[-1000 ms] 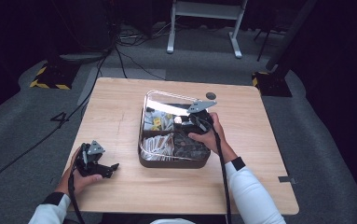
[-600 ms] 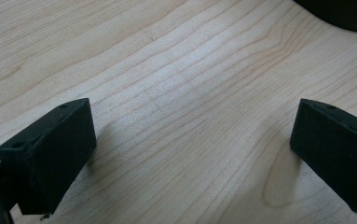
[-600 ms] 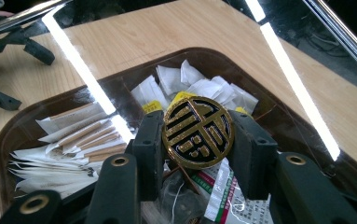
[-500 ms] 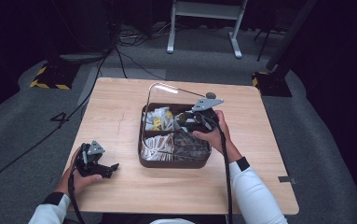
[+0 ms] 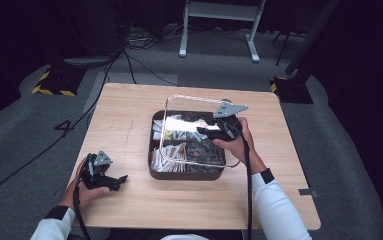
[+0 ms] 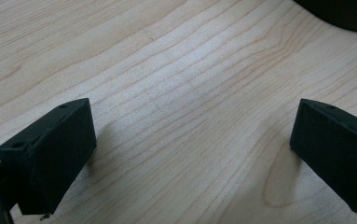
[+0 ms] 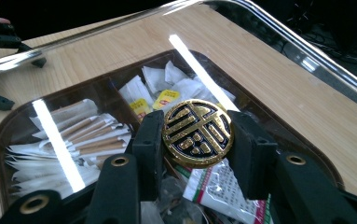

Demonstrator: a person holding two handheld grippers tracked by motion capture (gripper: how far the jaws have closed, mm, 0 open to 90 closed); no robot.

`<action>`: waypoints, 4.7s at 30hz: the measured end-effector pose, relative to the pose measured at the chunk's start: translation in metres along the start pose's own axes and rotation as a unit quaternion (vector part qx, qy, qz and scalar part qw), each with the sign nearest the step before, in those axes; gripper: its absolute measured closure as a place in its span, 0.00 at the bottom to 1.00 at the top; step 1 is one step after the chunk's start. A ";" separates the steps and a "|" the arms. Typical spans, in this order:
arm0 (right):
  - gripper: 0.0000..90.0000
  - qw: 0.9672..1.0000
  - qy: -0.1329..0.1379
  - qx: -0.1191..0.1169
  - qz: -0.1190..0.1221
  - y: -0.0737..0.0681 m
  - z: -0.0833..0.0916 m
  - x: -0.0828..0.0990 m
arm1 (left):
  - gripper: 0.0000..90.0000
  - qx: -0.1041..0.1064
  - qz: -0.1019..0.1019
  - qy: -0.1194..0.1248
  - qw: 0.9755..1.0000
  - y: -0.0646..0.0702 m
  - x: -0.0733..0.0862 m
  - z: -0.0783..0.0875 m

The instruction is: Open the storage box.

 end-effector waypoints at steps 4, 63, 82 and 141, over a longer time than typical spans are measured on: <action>0.66 1.000 -0.005 0.004 -0.002 0.004 0.003 0.005 | 0.01 0.000 0.000 0.000 1.000 0.000 0.000 0.000; 0.65 0.993 -0.045 0.090 -0.065 0.073 0.111 0.108 | 0.01 0.002 -0.005 -0.001 1.000 0.000 -0.001 0.000; 0.65 0.985 -0.086 0.112 -0.099 0.089 0.124 0.158 | 0.01 0.002 -0.005 0.001 1.000 0.000 -0.001 -0.001; 0.33 0.979 -0.085 0.107 -0.153 0.089 0.082 0.183 | 0.00 0.009 -0.014 -0.001 1.000 0.001 -0.002 -0.002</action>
Point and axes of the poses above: each handheld gripper's, and its own axes: z roughly backward along the jaws, x roughly out of its underside, y roughly to its right, the point moved 8 cm from there along -z, roughly forward along the jaws, and after that the axes turned 12 degrees about z, right-handed, at the moved point
